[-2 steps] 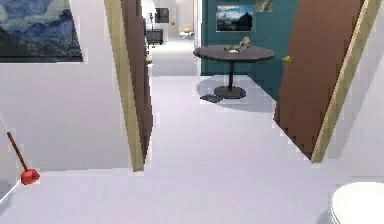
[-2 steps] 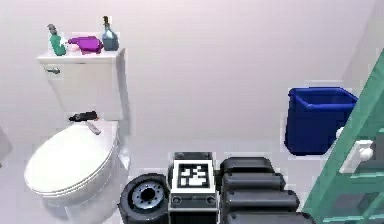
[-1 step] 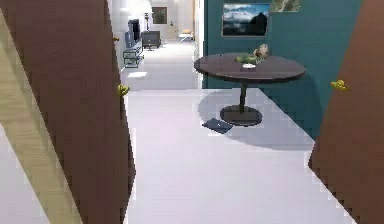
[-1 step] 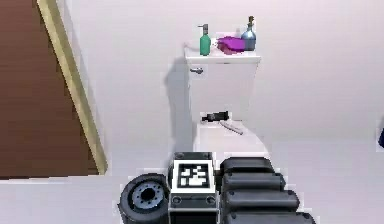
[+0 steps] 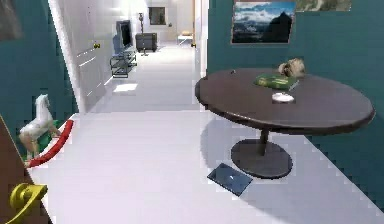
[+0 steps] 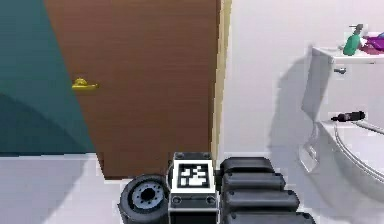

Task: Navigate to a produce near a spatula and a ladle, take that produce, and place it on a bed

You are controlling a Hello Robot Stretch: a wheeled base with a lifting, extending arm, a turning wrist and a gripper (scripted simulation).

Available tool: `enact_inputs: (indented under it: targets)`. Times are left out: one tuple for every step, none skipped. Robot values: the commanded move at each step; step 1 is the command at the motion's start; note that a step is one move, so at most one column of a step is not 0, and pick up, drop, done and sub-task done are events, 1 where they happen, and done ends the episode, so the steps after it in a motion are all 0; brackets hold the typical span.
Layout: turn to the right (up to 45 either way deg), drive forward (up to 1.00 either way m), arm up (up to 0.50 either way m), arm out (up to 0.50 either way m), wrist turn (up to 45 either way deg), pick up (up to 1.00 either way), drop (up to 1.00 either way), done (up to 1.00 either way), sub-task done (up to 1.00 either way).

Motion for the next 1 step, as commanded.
enact_inputs:
  targets:
    - [0.0,0.65,0.00,0.00,0.0,0.00,0.00,0.00,0.00]
